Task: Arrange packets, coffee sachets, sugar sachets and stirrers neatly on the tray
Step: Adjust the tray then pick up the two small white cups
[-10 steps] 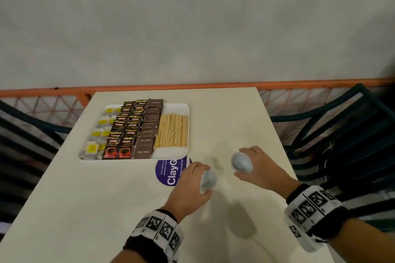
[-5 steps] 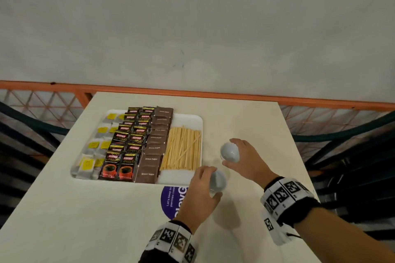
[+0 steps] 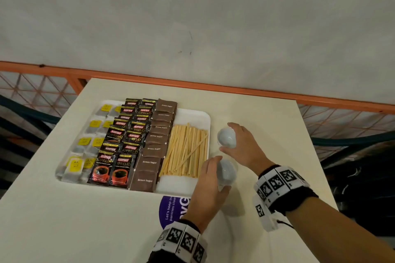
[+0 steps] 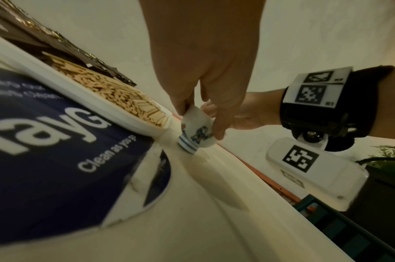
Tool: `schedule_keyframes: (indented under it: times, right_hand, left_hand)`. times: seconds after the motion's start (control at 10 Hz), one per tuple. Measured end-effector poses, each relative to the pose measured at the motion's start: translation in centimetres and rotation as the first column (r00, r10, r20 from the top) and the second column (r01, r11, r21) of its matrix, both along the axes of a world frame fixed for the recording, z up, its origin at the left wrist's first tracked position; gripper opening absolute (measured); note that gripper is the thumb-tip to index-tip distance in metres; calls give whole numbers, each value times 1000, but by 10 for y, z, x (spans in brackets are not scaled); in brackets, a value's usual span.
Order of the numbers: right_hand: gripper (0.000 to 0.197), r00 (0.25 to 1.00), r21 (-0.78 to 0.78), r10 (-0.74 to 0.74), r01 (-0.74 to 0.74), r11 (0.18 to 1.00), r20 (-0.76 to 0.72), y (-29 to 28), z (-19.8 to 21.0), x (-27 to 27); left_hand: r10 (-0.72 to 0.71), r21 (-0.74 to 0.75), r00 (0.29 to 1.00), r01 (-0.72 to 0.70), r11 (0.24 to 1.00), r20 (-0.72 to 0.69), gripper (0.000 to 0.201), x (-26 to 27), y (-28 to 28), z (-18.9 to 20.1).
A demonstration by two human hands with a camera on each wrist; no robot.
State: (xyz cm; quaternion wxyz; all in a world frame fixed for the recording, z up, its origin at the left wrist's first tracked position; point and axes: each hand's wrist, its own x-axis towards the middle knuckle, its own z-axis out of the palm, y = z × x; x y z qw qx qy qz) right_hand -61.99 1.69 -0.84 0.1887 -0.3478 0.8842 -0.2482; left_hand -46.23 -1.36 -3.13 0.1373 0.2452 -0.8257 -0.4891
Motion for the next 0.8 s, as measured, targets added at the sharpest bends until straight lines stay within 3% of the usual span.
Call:
schedule_keyframes:
  times: [0.8]
  right_hand:
    - [82, 997, -16, -48, 49, 999, 58, 1, 2, -5]
  left_hand:
    - [39, 70, 998, -36, 997, -43, 69, -4, -1, -15]
